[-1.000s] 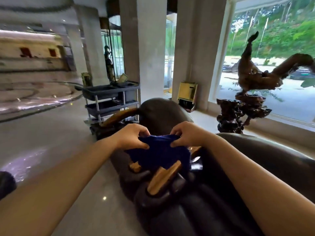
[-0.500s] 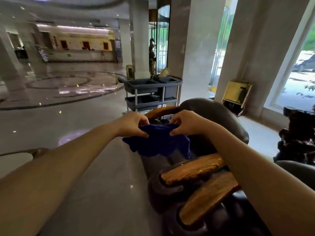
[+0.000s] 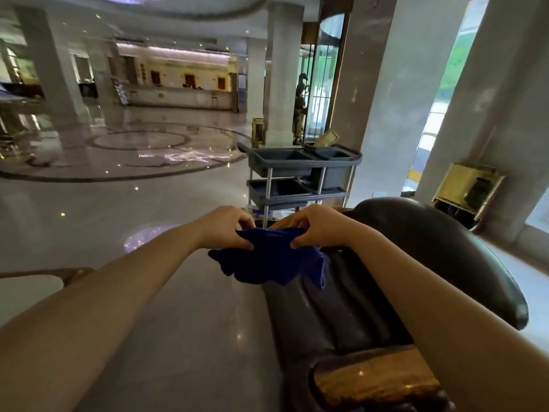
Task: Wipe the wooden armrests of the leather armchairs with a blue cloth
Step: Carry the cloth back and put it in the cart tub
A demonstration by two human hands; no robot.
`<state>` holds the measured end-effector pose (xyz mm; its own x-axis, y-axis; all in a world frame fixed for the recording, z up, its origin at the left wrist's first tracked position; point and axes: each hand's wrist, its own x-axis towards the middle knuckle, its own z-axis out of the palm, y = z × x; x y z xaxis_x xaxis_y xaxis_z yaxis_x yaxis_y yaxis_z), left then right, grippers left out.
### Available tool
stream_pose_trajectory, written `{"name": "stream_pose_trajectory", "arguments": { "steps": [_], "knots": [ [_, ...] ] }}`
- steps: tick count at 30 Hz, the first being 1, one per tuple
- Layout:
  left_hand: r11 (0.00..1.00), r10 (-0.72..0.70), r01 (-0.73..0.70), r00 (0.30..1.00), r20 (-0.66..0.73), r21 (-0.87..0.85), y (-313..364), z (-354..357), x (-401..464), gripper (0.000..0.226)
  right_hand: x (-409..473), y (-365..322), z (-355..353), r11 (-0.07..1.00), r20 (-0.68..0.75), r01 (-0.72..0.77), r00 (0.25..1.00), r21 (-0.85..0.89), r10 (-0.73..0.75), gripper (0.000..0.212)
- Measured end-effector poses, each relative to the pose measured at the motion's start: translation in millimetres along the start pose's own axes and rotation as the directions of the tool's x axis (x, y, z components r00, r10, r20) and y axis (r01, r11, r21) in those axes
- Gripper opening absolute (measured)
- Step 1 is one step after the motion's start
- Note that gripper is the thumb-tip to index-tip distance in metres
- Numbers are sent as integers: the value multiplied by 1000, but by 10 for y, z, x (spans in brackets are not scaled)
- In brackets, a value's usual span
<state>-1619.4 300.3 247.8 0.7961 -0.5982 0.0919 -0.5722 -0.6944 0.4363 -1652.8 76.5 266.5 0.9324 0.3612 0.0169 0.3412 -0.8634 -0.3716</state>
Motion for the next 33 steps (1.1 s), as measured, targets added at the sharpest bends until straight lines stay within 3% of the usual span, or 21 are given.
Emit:
{"name": "stream_pose_trajectory", "arguments": {
  "steps": [14, 23, 33],
  "knots": [
    [998, 60, -60, 998, -15, -13, -2254, -1237, 2008, 21, 3177, 200, -304, 997, -51, -56, 997, 45, 58, 16],
    [999, 48, -48, 999, -1, -25, -3617, -1438, 3592, 17, 5172, 976, -287, 998, -42, -48, 998, 46, 50, 22],
    [999, -35, 35, 999, -37, 12, -5160, -2202, 5522, 21, 7722, 1645, -628, 995, -54, -21, 998, 97, 26, 22]
  ]
}}
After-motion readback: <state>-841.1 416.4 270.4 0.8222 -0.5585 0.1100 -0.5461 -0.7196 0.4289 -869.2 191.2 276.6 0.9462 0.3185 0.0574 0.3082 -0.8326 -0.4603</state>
